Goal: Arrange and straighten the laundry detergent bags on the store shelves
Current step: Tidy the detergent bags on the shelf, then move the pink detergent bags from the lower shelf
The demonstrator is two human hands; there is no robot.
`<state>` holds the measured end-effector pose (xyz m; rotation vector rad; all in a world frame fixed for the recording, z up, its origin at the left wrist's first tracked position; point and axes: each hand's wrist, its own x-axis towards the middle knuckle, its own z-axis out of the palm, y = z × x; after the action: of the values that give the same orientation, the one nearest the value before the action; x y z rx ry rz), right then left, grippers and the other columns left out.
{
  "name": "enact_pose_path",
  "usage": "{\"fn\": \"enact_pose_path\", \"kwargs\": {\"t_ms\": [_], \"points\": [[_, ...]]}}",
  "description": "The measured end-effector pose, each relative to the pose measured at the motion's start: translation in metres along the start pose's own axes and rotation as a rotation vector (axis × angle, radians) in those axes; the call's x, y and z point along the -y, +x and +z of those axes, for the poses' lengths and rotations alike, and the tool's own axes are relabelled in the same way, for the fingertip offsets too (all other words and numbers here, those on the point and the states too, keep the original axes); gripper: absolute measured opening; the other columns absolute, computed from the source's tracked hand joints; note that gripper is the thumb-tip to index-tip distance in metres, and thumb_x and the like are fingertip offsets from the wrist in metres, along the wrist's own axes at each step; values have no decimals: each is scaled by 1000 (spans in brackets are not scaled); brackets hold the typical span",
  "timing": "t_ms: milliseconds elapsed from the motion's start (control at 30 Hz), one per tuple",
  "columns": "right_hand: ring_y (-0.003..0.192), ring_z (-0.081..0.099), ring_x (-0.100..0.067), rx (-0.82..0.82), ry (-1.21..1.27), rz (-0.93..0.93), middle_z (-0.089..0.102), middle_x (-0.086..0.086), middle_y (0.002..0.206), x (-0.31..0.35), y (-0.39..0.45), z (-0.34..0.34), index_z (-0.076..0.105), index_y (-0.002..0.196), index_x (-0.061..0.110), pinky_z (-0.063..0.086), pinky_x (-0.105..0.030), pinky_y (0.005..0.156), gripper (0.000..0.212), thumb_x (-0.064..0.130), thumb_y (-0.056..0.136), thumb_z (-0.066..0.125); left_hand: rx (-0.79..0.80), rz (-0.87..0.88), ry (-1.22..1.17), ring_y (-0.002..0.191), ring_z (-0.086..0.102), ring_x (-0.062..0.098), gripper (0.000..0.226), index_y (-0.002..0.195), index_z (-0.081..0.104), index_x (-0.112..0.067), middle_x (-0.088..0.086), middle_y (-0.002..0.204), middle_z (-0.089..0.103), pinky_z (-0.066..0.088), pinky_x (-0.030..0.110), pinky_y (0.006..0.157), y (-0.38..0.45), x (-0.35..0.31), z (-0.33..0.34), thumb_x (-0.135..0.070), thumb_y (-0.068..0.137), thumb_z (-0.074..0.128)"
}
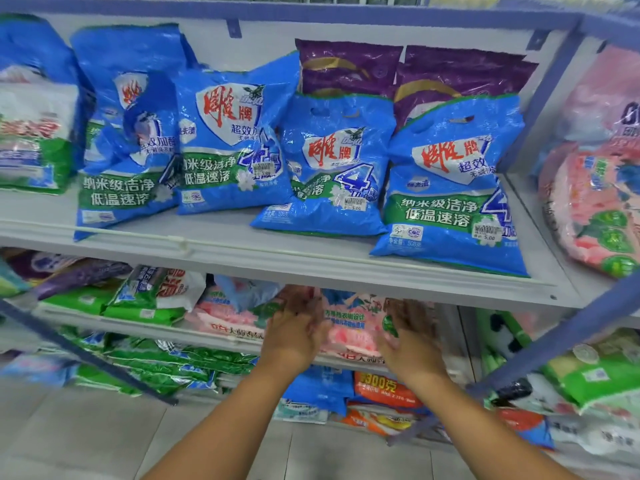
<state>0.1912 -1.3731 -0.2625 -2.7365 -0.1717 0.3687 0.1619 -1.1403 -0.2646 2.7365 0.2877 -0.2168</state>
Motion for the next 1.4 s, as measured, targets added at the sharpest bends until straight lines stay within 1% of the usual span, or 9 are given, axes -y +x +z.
{"fn": "enact_pose_path", "kwargs": {"t_ms": [167,300,500,667,833,1000,1067,1233,1400], "points": [[155,-9,-33,-44,-154,33,-6,-12,168,64,-3,24,9,161,28,0,-54,124,66,52,103,31,-159,124,-59,135,48,30,66,113,74,-28,8,142,58,47,37,103,-6,74,-29,-67,86,29],[154,-6,-36,-75,-153,122,-2,-15,168,86,-6,31,24,158,27,-1,-53,124,58,42,103,30,-232,273,-209,130,53,26,32,116,75,-23,9,135,62,47,34,104,-10,104,-41,-36,94,56],[108,55,-16,-133,199,34,53,-5,136,119,-28,36,65,130,22,43,-21,92,34,23,97,56,-438,-47,-461,91,68,26,15,91,72,-17,4,96,72,50,28,76,18,125,-62,-30,88,64],[110,55,-29,-253,171,27,70,-9,110,160,-29,44,75,111,13,46,-31,86,27,20,88,62,51,-288,-568,97,68,26,46,109,66,-11,4,106,69,46,30,77,29,132,-63,-54,94,59],[86,63,-17,-14,689,275,67,-1,104,197,-25,36,67,113,17,53,-32,76,18,19,100,55,56,-408,-817,61,62,20,25,99,67,-12,10,87,73,46,28,56,20,129,-63,-35,98,58],[110,66,-41,387,1391,549,68,-25,120,208,-13,56,64,117,6,53,-49,98,39,38,94,66,103,-475,-1046,51,56,22,22,102,66,-11,15,84,73,40,24,52,-22,127,-66,-31,94,66],[105,68,-40,412,1467,549,71,-27,113,211,-8,65,64,117,0,51,-52,102,43,38,95,65,135,-478,-1069,45,55,19,19,103,64,-12,17,85,75,37,21,45,-43,125,-68,-29,94,67],[84,67,-32,429,1568,487,74,-18,90,232,-6,82,66,111,-1,54,-42,72,35,30,101,54,219,-400,-1078,48,56,16,19,115,64,-16,9,84,73,41,19,43,-78,121,-72,-27,99,61],[107,59,-40,378,1497,605,60,-21,130,232,2,90,53,131,-11,50,-42,66,43,21,103,54,364,-351,-1062,66,66,19,34,116,66,-19,0,94,77,47,23,56,-81,148,-83,-47,100,56]]}}
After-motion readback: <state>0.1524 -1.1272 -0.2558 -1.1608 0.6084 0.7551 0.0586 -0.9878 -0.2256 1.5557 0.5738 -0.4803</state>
